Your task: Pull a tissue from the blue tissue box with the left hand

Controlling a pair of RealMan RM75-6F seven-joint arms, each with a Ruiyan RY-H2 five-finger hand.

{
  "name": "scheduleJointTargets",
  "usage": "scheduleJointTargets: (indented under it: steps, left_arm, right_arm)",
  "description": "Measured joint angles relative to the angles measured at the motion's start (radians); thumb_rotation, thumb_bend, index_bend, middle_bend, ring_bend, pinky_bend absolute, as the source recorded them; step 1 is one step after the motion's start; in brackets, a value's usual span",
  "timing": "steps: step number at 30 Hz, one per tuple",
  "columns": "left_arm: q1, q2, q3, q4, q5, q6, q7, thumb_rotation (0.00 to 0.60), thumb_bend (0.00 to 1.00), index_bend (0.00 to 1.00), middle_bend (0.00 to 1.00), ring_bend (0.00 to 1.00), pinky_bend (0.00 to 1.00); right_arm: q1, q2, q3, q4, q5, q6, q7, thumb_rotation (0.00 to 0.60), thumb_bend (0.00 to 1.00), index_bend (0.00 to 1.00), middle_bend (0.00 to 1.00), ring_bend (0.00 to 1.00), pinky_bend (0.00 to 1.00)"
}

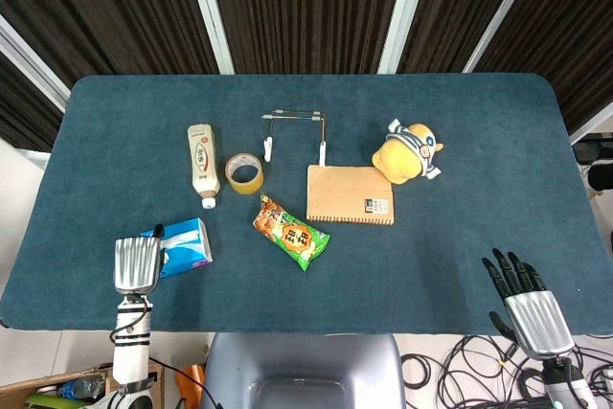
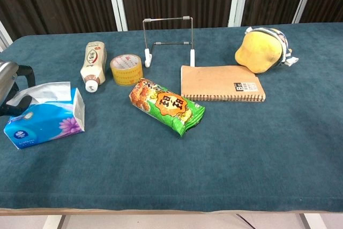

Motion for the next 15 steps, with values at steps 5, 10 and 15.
scheduleJointTargets:
  steps: [5, 10, 15]
  left_arm:
    - [-0.004, 0.004, 0.003, 0.005, -0.006, -0.010, -0.012, 0.600, 0.52, 0.60, 1.00, 1.00, 1.00]
    - [-0.006, 0.009, 0.010, 0.003, 0.014, -0.003, -0.028, 0.600, 0.58, 0.65, 1.00, 1.00, 1.00]
    - [-0.009, 0.020, 0.019, -0.010, 0.055, 0.025, -0.060, 0.600, 0.59, 0.65, 1.00, 1.00, 1.00]
  right_arm:
    - [-0.001, 0.004, 0.003, -0.006, 0.002, -0.009, -0.005, 0.600, 0.21, 0.00, 0.00, 0.00, 0.19]
    - [-0.001, 0.006, 0.007, -0.010, 0.008, -0.019, -0.010, 0.600, 0.21, 0.00, 0.00, 0.00, 0.19]
    - [-0.002, 0.008, 0.009, -0.014, 0.011, -0.024, -0.014, 0.600, 0.21, 0.00, 0.00, 0.00, 0.19]
